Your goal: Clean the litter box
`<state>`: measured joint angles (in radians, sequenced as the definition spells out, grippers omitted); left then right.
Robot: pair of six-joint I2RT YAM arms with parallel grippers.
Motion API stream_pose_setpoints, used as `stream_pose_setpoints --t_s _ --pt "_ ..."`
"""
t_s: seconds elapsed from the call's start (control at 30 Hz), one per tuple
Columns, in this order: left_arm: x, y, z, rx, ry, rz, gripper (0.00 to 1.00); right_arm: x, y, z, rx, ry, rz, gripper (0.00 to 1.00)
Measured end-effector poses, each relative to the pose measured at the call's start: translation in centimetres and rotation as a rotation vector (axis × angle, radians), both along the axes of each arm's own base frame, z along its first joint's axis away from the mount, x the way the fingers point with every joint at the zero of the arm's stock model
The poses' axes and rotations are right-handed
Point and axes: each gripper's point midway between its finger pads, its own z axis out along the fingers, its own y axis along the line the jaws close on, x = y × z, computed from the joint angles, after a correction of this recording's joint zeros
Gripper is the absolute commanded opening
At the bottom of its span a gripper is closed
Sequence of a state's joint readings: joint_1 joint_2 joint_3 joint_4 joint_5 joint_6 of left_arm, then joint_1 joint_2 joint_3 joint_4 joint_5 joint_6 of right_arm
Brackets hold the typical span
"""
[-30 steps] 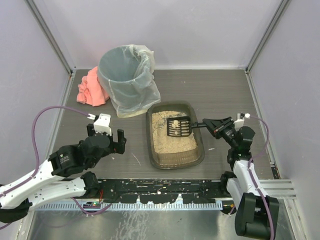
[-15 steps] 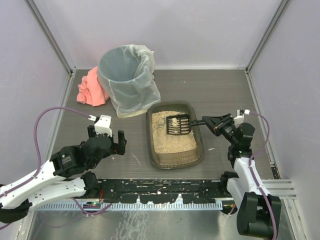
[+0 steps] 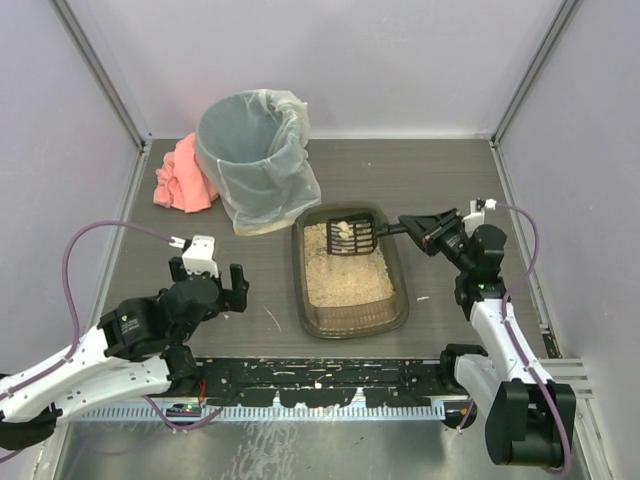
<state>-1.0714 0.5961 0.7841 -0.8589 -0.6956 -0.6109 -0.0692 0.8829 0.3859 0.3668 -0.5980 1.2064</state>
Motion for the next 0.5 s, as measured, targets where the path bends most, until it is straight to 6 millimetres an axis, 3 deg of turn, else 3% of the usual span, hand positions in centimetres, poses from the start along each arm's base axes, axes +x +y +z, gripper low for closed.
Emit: stream_pose_setpoints --t_s 0.17,0.5 --pt "0.0 0.8 -0.6 0.010 -0.006 0.030 0.98 2.1 0.8 3.8 -0.010 -0.033 -0.010 0.01" --pt "0.1 1.5 -0.5 -0.001 -0.018 0.066 0.98 8.5 5.7 10.1 -0.017 -0.062 0.019 0.01"
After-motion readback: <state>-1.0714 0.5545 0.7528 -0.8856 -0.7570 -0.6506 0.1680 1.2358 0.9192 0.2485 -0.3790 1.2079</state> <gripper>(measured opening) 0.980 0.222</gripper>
